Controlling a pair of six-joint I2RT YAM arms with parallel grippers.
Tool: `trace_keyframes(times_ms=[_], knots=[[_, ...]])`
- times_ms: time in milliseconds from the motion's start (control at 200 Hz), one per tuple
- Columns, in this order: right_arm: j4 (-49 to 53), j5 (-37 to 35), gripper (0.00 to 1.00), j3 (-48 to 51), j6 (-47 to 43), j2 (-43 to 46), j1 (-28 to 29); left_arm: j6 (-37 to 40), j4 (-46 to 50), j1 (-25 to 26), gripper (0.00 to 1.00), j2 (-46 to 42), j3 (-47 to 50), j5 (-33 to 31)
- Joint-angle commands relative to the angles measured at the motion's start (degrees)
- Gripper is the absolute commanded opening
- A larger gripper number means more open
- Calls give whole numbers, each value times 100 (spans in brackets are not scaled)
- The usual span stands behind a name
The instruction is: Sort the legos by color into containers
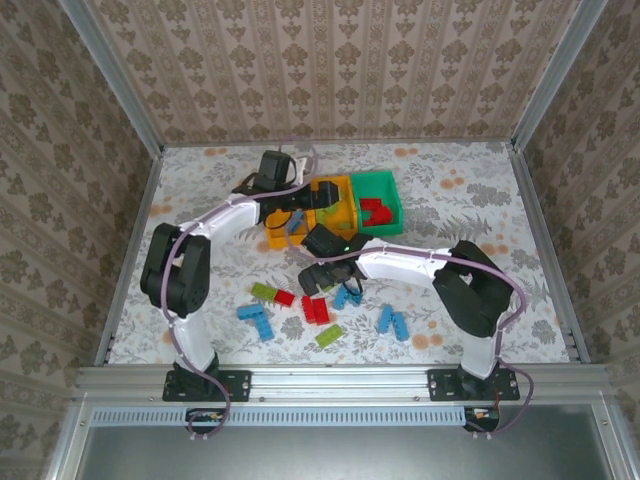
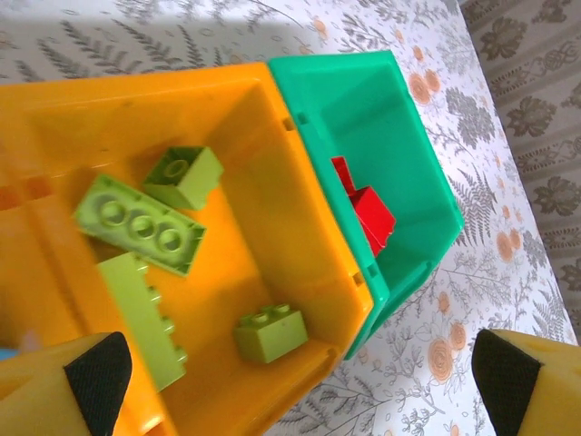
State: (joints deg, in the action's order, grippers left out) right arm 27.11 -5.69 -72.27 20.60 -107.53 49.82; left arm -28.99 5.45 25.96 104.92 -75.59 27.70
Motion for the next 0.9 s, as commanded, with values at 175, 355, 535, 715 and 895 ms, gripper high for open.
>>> trace_keyframes(times_ms=[175,355,535,715,895], knots=[[784,-58,95,-399,-180,-493,19,-16,-143,-389,100,-657,569,76],[929,-81,91,-552,-260,-681,19,30,-123,-442,100,-758,752,69],[1262,-231,87,-725,-359,-880,30,25,-123,-512,100,-867,920,54],[1485,-354,84,-890,-420,-1048,21,35,-123,-595,100,-960,1042,50],[1505,-344,73,-1007,-405,-1163,21,27,-110,-628,100,-1004,1124,42]])
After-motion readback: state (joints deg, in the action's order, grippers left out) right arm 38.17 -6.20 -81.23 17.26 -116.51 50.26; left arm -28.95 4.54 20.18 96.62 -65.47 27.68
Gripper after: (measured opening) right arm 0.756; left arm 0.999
